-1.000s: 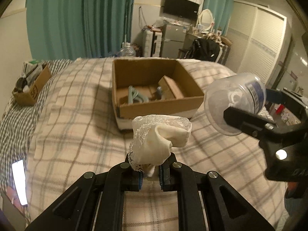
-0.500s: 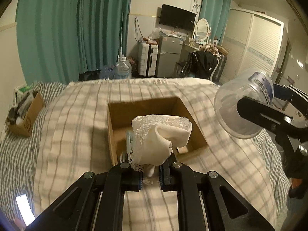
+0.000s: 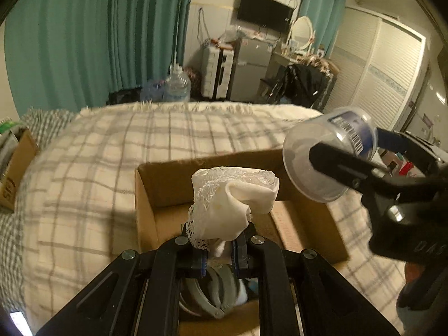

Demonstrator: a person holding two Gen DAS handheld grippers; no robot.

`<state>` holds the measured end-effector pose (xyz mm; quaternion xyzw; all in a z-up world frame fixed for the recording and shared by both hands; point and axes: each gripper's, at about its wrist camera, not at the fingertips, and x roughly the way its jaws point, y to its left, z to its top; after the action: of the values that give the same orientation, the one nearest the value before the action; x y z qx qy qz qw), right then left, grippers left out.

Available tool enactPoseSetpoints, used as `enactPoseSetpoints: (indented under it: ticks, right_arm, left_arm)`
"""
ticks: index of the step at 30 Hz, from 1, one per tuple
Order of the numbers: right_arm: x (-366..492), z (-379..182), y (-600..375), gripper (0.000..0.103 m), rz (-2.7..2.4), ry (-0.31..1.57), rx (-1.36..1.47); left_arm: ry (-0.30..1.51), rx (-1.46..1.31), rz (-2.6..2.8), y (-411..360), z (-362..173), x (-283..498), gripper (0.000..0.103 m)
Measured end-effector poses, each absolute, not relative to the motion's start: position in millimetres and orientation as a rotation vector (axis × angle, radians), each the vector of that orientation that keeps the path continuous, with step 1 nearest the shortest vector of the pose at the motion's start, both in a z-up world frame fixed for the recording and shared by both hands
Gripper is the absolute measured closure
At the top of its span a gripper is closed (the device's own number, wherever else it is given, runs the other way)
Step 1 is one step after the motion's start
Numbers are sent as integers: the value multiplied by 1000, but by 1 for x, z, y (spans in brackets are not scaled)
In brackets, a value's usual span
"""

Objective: Organize objects
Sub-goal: 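Drop the cloth and plastic jar into the cardboard box with both grippers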

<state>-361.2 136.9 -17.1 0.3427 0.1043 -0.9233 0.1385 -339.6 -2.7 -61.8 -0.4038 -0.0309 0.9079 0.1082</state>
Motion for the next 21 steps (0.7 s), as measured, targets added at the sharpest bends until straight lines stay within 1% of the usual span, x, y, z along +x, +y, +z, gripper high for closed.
enactPoseSetpoints:
  ticks: [3,7,9,11,12,13,15,16,18,20,21]
  right_arm:
    - [-380,-41,134,15,-2648,301,1032]
    - [-395,-65,134,15,-2647,238,1055]
    - [-397,-70,135,14,-2639,187,1046]
    - [-399,-74,138,14,-2632,127,1061]
    - [-399,-74,139,14,-2630,103,1066]
    - [-399,-73,141,13,-2634,87,1065]
    - [-395,-67,142,11,-2671,88,1052]
    - [-393,-63,143,11,-2684,93,1044]
    - [-387,-52,148,11,-2701,96,1023]
    - [-379,-42,152,11,-2714,91,1014]
    - [-374,-38,154,11,-2722,87,1008]
  left_arm:
    - [-91,-1232,2662,-7,-79,-351,91]
    - [-95,-1230,2665,-11,-91,-358,91]
    - [-95,-1225,2659,-13,-95,-360,88]
    - [-90,-1234,2662,-14,-98,-360,83]
    - [-89,-1239,2663,-15,-99,-360,73]
    - [-90,-1243,2663,-14,-98,-360,58]
    - [-96,-1233,2672,-14,-96,-356,40]
    - [-93,-1228,2675,-13,-93,-354,36]
    - [-71,-1219,2683,-10,-85,-349,33]
    - [-50,-1208,2698,-7,-75,-342,29]
    - [-47,-1201,2705,-6,-70,-340,25]
